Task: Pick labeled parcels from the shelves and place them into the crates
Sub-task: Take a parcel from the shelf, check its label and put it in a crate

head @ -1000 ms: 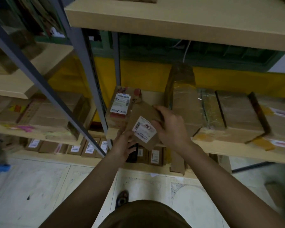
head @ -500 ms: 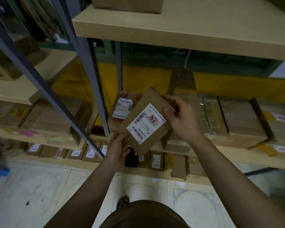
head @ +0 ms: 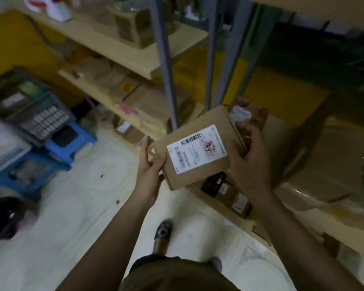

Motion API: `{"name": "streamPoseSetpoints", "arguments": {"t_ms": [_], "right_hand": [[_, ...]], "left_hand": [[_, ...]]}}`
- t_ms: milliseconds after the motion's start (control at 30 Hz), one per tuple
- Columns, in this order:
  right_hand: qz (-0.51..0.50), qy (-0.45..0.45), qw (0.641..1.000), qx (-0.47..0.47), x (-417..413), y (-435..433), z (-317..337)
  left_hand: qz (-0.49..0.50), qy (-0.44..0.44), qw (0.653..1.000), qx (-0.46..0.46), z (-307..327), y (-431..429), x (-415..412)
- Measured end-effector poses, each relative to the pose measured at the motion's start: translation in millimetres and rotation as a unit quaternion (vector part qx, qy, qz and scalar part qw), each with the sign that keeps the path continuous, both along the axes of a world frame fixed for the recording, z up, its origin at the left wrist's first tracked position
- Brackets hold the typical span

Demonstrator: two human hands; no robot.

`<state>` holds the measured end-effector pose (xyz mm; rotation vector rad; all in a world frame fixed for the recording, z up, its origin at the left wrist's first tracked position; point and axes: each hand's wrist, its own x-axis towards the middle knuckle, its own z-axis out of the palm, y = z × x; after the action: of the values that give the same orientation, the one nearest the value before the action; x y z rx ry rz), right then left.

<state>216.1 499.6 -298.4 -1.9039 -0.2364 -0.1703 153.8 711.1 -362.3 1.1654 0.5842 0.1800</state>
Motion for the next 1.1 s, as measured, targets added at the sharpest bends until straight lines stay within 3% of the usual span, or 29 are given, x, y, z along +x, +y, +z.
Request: {"name": "streamPoseSetpoints", "arguments": {"t_ms": [300, 667, 867, 1100], "right_hand": [[0.155, 0.007, 0.988, -0.012, -21.0, 160.0, -14.9], [0.244, 0.041, 0.967, 0.063, -38.3, 405.0, -6.6], [0.25, 0.088, 0.959, 0.102, -25.4, 514.3, -6.2], [0.33, 0.081, 0.94, 0.044, 31.2, 636.0, -37.8]], "left_hand": [[0.18, -0.04, 0.981, 0.055, 21.8, 159.0, -53.8], [0.209, -0.027, 0.962, 0.174, 34.5, 390.3, -126.8], [0.256, -0.012, 0.951, 0.171, 24.9, 472.1, -144.7], [0.337, 0.044, 0.928, 0.15, -6.5, 560.1, -117.0]]}}
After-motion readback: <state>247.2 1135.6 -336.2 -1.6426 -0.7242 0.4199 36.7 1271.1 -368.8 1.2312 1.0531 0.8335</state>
